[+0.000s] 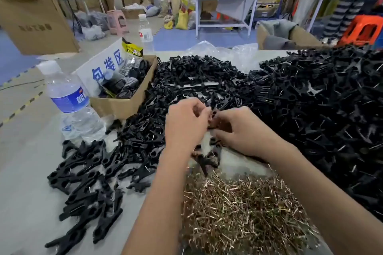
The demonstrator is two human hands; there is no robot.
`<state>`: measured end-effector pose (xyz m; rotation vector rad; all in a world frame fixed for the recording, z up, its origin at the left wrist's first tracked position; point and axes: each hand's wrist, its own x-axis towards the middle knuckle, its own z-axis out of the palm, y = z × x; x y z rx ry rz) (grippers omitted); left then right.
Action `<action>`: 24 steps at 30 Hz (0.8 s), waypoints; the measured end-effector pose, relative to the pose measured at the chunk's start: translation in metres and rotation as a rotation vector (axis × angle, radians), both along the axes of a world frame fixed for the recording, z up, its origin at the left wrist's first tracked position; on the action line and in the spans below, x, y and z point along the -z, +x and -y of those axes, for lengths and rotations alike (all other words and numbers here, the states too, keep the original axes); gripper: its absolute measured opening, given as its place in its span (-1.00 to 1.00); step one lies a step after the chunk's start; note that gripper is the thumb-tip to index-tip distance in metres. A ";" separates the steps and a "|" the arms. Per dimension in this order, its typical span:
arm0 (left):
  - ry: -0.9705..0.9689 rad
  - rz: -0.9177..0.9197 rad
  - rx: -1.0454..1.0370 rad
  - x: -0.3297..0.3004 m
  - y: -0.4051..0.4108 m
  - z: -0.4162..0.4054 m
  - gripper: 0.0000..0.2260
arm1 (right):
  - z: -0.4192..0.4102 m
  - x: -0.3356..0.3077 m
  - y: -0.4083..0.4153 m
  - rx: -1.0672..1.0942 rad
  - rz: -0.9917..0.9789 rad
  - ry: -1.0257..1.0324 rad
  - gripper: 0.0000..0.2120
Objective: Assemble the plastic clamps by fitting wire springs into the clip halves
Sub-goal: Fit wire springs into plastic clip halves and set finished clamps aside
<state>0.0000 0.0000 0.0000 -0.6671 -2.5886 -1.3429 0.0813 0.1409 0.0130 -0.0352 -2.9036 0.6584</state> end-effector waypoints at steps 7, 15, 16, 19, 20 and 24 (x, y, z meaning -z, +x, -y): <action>-0.483 -0.018 -0.327 0.021 -0.094 0.036 -0.74 | 0.001 0.028 -0.105 -0.015 0.000 0.111 -0.85; -0.512 0.105 -0.285 0.043 -0.102 0.028 -0.61 | 0.006 0.042 -0.165 0.037 -0.102 0.117 -0.64; -0.529 0.088 -0.263 0.044 -0.104 0.030 -0.62 | 0.008 0.043 -0.167 -0.011 -0.074 0.103 -0.68; -0.543 0.039 -0.170 0.044 -0.111 0.036 -0.62 | 0.016 0.045 -0.169 -0.138 0.153 0.134 -0.62; -0.502 0.038 -0.164 0.043 -0.111 0.037 -0.64 | 0.016 0.045 -0.167 -0.157 0.227 0.146 -0.54; -0.277 0.094 -0.099 0.048 -0.107 0.031 -0.69 | 0.007 0.047 -0.153 -0.120 0.167 0.156 -0.63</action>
